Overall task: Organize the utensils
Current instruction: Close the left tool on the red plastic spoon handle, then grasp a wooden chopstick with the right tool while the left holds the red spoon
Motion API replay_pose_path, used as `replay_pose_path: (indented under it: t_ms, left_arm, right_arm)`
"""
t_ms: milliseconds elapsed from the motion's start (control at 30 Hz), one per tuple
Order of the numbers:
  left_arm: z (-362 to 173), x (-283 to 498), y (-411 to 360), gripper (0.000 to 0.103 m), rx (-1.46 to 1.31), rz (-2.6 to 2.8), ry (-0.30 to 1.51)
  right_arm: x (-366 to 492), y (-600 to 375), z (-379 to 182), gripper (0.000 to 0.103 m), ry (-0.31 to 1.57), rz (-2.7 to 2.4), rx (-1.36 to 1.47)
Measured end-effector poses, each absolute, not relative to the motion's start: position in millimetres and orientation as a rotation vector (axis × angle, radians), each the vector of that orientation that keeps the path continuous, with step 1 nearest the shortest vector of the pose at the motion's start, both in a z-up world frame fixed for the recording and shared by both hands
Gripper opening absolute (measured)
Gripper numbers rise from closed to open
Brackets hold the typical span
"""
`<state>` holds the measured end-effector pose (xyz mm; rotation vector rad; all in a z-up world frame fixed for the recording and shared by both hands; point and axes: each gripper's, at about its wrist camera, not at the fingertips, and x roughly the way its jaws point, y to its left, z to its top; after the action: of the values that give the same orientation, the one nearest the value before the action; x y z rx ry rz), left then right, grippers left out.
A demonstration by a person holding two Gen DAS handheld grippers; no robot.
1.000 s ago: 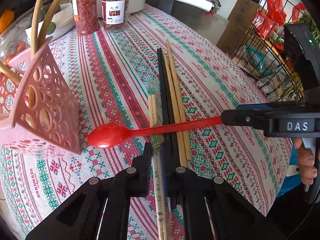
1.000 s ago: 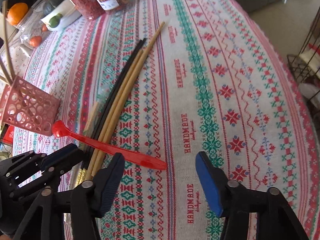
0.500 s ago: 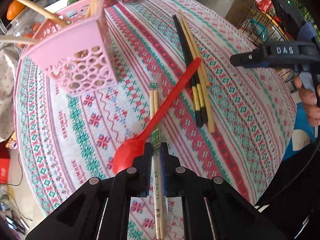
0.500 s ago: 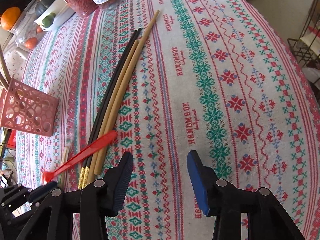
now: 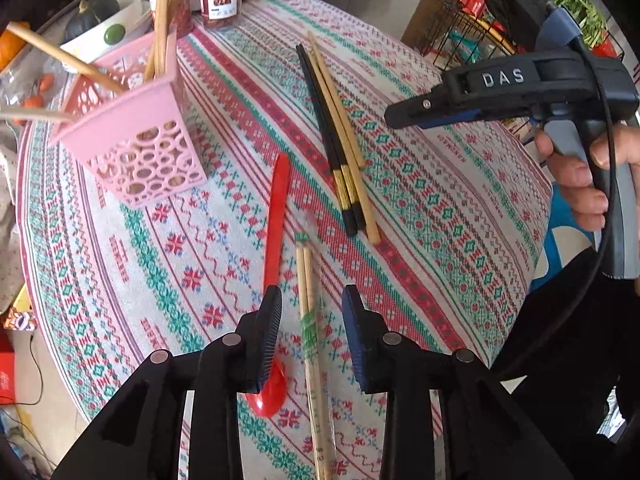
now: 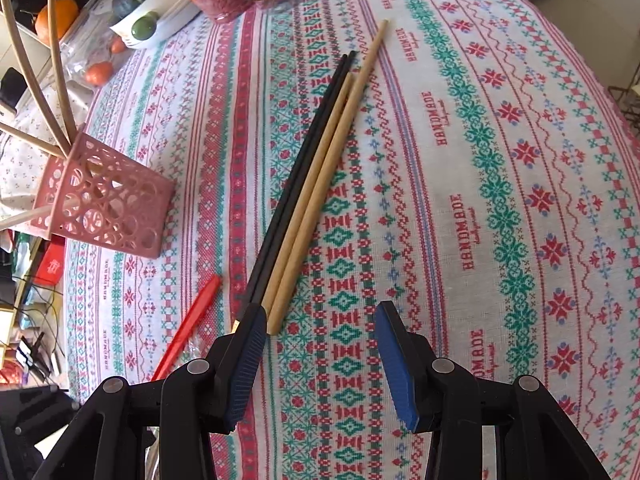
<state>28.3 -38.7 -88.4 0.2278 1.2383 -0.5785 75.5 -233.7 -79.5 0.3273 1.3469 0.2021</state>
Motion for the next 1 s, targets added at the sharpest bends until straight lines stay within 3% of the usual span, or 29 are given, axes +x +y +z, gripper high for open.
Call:
replay_pose_path:
  t_ms: [467, 500, 600, 1000]
  left_arm:
    - [-125, 93, -69, 0.033, 0.195, -0.412, 1.175]
    - [-125, 93, -72, 0.032, 0.212, -0.405, 1.168]
    - [-124, 94, -77, 0.012, 0.245, -0.378, 1.167]
    - [-81, 51, -15, 0.012, 0.132, -0.403, 1.119]
  right_arm:
    - [63, -264, -74, 0.050, 1.341, 0.152, 0.326]
    - [63, -262, -73, 0.050, 1.340, 0.155, 0.322]
    - [60, -255, -71, 0.050, 1.337, 0.171, 0.306]
    - [44, -190, -71, 0.050, 1.363, 0.331, 0.249]
